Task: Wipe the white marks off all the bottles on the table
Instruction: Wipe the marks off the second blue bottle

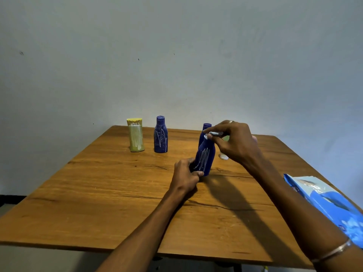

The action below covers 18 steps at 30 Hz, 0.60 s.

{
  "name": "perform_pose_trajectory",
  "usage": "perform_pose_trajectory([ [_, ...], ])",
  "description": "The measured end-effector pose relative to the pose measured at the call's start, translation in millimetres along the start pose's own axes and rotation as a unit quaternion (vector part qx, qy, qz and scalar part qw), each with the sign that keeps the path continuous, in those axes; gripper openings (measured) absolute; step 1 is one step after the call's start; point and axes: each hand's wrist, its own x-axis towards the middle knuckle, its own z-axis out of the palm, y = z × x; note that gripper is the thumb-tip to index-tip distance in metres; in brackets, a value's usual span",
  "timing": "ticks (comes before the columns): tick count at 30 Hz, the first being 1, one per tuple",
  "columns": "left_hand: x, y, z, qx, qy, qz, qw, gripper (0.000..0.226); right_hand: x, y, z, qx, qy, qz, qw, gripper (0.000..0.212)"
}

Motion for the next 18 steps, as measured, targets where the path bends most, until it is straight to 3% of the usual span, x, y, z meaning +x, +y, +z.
perform_pose_trajectory([
  [9, -2.0, 1.1, -2.9, -0.018, 0.034, 0.014, 0.999, 0.049, 21.1, 12.0, -13.8, 0.041, -0.043, 0.066, 0.996, 0.023],
  [18, -0.6, -0.5, 2.2, 0.010, 0.008, 0.012, 1.000, 0.046, 19.1, -6.5, -9.3, -0.034, -0.109, 0.002, 0.993, 0.026],
])
